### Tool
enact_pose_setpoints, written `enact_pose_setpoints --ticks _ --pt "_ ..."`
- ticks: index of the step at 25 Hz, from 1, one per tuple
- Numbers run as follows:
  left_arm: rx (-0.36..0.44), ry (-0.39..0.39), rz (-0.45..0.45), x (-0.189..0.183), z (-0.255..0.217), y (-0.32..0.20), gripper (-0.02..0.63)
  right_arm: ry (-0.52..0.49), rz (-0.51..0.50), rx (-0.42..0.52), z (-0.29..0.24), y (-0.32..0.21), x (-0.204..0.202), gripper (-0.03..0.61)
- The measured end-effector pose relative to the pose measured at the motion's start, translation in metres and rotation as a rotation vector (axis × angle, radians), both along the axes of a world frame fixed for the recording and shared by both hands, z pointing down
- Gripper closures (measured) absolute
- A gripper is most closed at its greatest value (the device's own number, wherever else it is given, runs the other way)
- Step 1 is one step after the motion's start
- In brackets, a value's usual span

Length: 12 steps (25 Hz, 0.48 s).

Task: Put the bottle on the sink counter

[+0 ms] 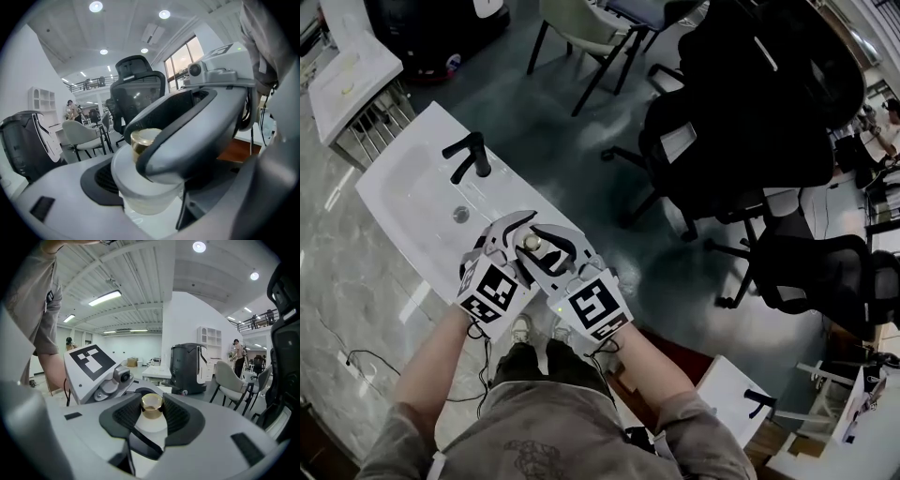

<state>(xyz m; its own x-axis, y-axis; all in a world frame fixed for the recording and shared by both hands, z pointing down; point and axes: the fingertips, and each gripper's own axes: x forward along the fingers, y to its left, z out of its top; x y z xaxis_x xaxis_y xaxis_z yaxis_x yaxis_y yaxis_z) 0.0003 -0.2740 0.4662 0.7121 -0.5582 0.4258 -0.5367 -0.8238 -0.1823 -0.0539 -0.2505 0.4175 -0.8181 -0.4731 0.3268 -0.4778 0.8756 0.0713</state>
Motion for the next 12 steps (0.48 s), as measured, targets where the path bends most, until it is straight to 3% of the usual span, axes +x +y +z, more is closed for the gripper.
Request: enact_pose_setpoints --ticks 12 --pt "0.012 0.011 0.021 0.005 0.053 -0.055 0.284 0.047 0.016 -0.025 0.055 -0.056 0.003 0.433"
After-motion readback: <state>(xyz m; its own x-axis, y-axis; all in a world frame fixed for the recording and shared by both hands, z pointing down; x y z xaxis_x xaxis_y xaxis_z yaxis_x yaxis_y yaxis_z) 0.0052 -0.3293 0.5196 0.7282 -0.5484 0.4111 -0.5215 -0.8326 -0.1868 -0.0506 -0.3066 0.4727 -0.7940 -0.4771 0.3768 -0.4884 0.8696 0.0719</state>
